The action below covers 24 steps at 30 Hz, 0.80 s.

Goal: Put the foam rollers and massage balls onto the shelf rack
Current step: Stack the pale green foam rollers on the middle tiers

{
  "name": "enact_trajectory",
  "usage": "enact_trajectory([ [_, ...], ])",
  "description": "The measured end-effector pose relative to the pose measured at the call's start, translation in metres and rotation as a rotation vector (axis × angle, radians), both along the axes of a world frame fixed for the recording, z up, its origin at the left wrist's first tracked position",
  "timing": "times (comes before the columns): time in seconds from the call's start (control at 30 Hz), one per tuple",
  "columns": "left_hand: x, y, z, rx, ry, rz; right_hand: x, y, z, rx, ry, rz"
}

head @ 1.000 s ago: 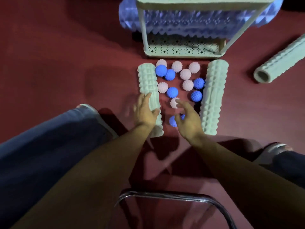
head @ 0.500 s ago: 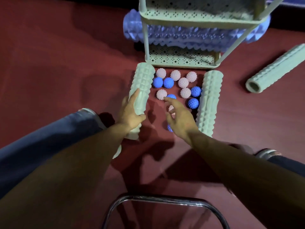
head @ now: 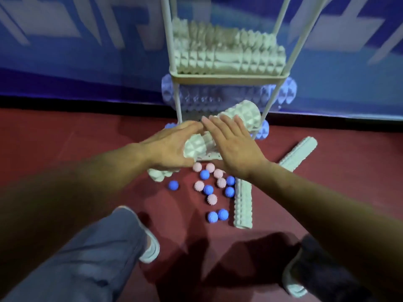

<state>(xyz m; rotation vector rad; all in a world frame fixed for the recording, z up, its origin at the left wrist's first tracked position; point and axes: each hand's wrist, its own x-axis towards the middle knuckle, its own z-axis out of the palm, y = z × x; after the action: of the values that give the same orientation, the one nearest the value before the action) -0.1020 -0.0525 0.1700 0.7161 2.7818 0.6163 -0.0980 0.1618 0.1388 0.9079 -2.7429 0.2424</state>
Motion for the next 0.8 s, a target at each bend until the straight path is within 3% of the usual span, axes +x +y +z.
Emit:
enact_trajectory([
  [0.17, -0.014, 0.016, 0.095, 0.016, 0.179, -0.038, -0.026, 0.017, 0.096, 0.151, 0.363, -0.053],
  [0.33, -0.046, 0.013, 0.155, -0.063, 0.49, 0.01, -0.052, 0.021, 0.16, 0.189, 0.373, -0.232],
  [0.5, -0.074, 0.011, 0.176, -0.068, 0.94, 0.108, -0.072, 0.027, 0.201, 0.15, 0.44, -0.355],
  [0.57, -0.083, 0.014, 0.186, -0.049, 1.042, 0.135, -0.079, 0.031, 0.223, 0.124, 0.463, -0.394],
  [0.63, -0.09, 0.02, 0.201, -0.041, 1.05, 0.166, -0.087, 0.034, 0.243, 0.135, 0.506, -0.428],
  [0.8, -0.107, 0.032, 0.22, -0.068, 0.852, 0.219, -0.102, 0.042, 0.269, 0.215, 0.573, -0.451],
])
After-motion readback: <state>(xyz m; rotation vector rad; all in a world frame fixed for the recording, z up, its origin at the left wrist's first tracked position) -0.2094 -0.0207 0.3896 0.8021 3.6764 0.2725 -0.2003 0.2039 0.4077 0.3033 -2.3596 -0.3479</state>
